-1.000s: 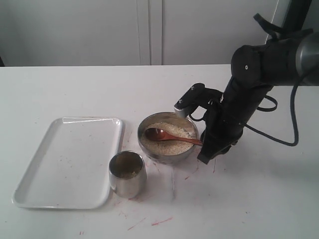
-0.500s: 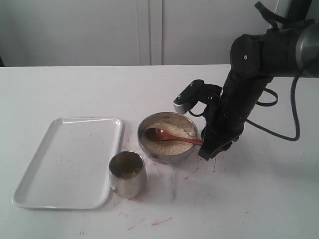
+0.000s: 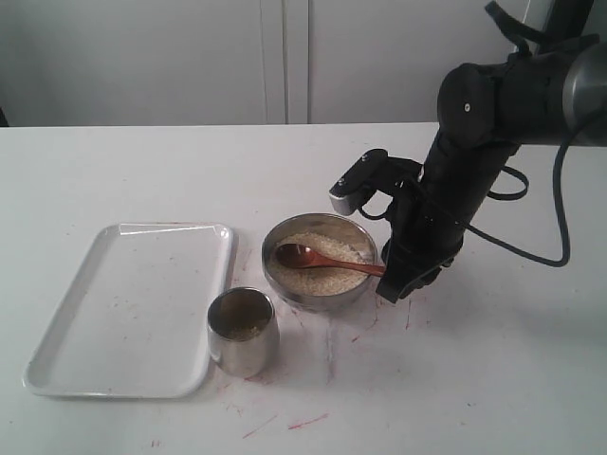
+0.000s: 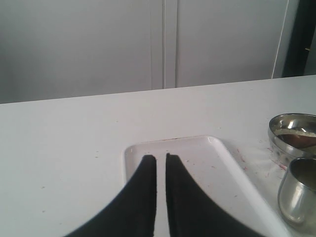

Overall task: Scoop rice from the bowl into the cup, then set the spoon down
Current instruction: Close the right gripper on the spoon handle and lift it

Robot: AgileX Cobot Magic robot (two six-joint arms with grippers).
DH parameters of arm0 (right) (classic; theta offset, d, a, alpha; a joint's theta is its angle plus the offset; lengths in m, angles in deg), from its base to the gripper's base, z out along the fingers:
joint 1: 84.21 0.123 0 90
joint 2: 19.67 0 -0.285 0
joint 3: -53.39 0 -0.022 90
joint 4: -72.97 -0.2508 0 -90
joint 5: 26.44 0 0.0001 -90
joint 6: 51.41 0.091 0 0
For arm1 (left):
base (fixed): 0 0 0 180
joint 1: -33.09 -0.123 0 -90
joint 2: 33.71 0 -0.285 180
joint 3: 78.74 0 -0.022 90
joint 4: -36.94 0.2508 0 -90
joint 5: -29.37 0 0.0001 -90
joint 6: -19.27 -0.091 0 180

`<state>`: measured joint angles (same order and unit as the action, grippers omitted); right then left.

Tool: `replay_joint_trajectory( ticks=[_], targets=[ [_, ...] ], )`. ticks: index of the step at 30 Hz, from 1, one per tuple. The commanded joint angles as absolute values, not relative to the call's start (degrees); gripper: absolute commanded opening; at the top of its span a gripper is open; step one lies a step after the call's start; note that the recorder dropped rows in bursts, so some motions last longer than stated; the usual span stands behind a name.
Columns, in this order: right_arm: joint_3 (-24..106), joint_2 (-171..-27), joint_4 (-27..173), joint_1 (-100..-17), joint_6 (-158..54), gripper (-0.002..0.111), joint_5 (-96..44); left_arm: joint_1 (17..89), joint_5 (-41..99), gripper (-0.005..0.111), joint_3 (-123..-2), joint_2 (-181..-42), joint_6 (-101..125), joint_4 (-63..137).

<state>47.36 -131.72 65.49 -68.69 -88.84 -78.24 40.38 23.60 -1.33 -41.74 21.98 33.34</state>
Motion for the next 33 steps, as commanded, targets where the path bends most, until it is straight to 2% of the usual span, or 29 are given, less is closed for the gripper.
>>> replay_joint_trajectory(
  ticks=[1, 6, 15, 20, 33],
  targets=[
    [47.54, -131.59, 65.55, -68.65, -88.77, 0.031, -78.12, 40.52, 23.35, 0.014, -1.53, -41.5, 22.1, 33.11],
    [47.54, -131.68, 65.55, -68.65, -88.77, 0.031, -78.22, 40.52, 23.35, 0.014, -1.53, -41.5, 22.1, 33.11],
    [47.54, -131.68, 65.55, -68.65, -88.77, 0.01, -78.59, 40.52, 23.35, 0.014, -1.53, -41.5, 22.1, 33.11],
    [47.54, -131.68, 65.55, -68.65, -88.77, 0.002, -78.59, 40.52, 23.35, 0.014, -1.53, -41.5, 22.1, 33.11],
    [47.54, -130.58, 65.33, -68.65, -89.94, 0.0, -81.31, 40.52, 23.35, 0.014, -1.53, -41.5, 22.1, 33.11]
  ],
)
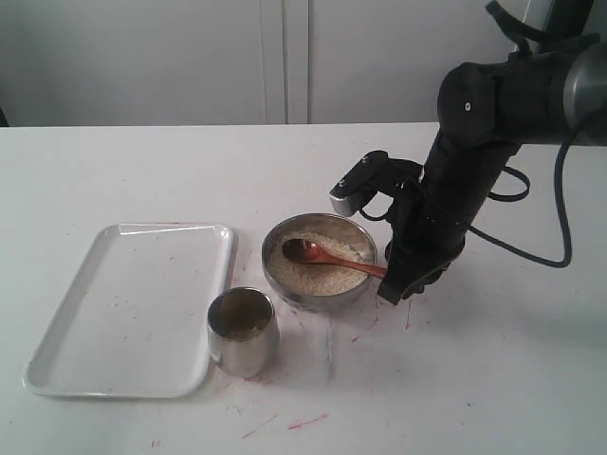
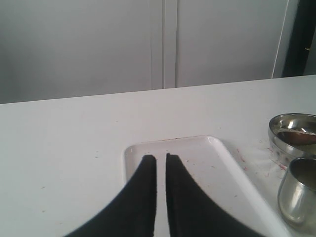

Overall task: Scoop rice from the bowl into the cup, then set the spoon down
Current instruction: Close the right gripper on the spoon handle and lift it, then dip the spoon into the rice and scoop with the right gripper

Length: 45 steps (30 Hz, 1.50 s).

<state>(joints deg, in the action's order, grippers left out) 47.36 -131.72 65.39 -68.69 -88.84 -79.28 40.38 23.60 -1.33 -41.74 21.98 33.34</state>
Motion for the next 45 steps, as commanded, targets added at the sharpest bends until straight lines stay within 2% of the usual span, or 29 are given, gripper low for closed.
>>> replay_joint_trajectory(
  ticks=[1, 11, 21, 26, 32, 45],
  targets=[
    [47.54, -130.33, 65.33, -68.65, -89.95, 0.0, -81.58, 40.52, 23.35, 0.014, -1.53, -41.5, 22.1, 33.11],
    [47.54, -125.17, 66.97, -67.6, -90.16, 0.0, -81.83, 40.52, 23.35, 0.014, -1.53, -41.5, 22.1, 33.11],
    [47.54, -122.41, 81.15, -60.14, -82.75, 0.0, -83.58, 40.52, 23.35, 0.014, -1.53, -41.5, 22.1, 33.11],
    [47.54, -122.41, 90.1, -58.55, -74.75, 0.0, -85.36, 40.52, 23.35, 0.014, -1.53, -41.5, 22.1, 33.11],
    [47.54, -122.41, 91.68, -57.36, -72.56, 0.0, -85.97, 40.52, 23.35, 0.014, -1.53, -41.5, 22.1, 33.11],
    [47.54, -122.41, 108.54, -49.49, -63.82, 0.0, -89.97, 40.52, 23.35, 0.014, -1.53, -41.5, 22.1, 33.11]
  ],
)
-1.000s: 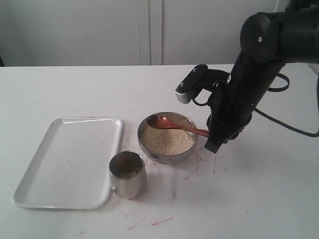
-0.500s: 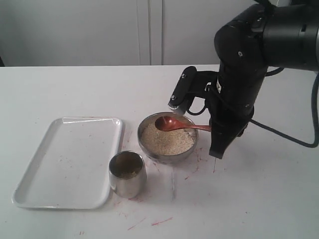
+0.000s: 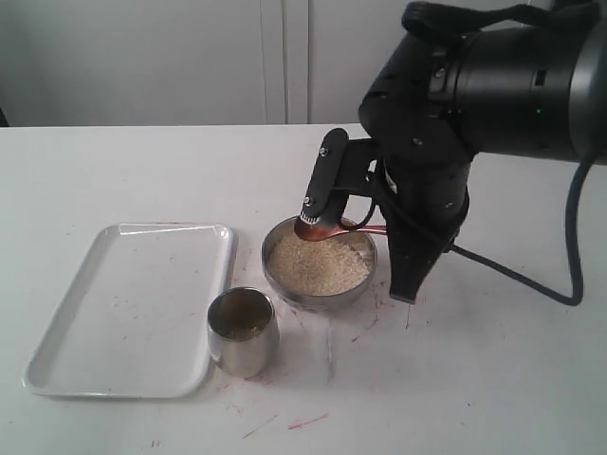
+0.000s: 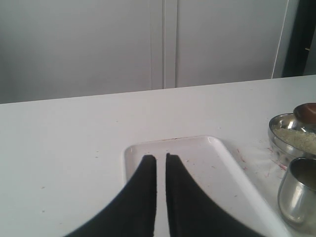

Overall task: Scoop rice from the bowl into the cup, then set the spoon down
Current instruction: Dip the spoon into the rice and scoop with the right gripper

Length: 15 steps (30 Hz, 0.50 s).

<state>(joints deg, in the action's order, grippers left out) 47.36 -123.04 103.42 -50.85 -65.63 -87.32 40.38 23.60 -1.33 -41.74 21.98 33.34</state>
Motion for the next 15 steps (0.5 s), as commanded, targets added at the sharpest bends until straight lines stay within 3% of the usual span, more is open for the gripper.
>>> replay_joint_trajectory(
  ticks=[1, 15],
  targets=[
    [47.42, -122.41, 110.02, -48.92, -62.92, 0.0, -90.56, 40.52, 23.35, 0.014, -1.53, -41.5, 22.1, 33.11],
    [47.42, -125.13, 115.23, -43.94, -60.37, 0.0, -96.03, 40.52, 23.35, 0.014, -1.53, -41.5, 22.1, 33.11]
  ],
)
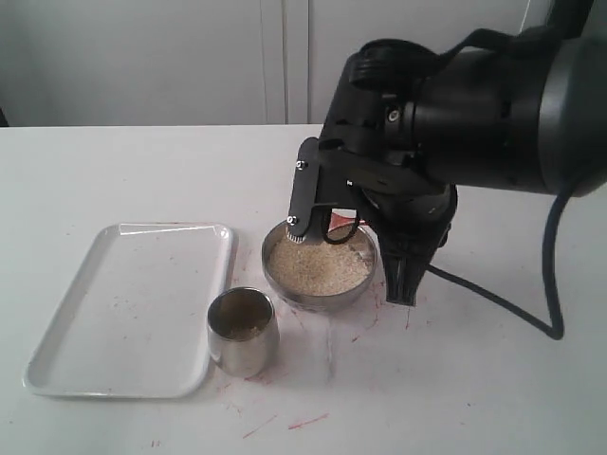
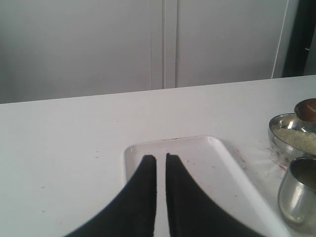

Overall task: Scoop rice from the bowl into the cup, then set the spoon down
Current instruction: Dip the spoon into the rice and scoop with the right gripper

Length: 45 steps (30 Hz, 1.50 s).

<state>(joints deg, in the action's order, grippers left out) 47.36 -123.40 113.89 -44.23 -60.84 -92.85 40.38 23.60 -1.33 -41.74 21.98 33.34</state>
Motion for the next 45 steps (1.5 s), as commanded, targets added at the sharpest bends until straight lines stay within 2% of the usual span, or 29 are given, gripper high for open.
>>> replay_joint_trajectory(
  ticks=[1, 15, 45],
  targets=[
    [47.42, -126.36, 115.59, -43.94, -60.15, 0.0, -96.41, 40.52, 23.35, 0.014, -1.53, -41.5, 22.1, 33.11],
    [47.42, -132.15, 113.68, -43.94, -58.48, 0.0, -96.34, 40.52, 23.35, 0.014, -1.53, -41.5, 22.1, 33.11],
    [47.42, -132.16, 103.16, -46.03, -46.26, 0.0, -91.69, 40.52, 23.35, 0.014, -1.53, -41.5, 22.1, 33.11]
  ],
)
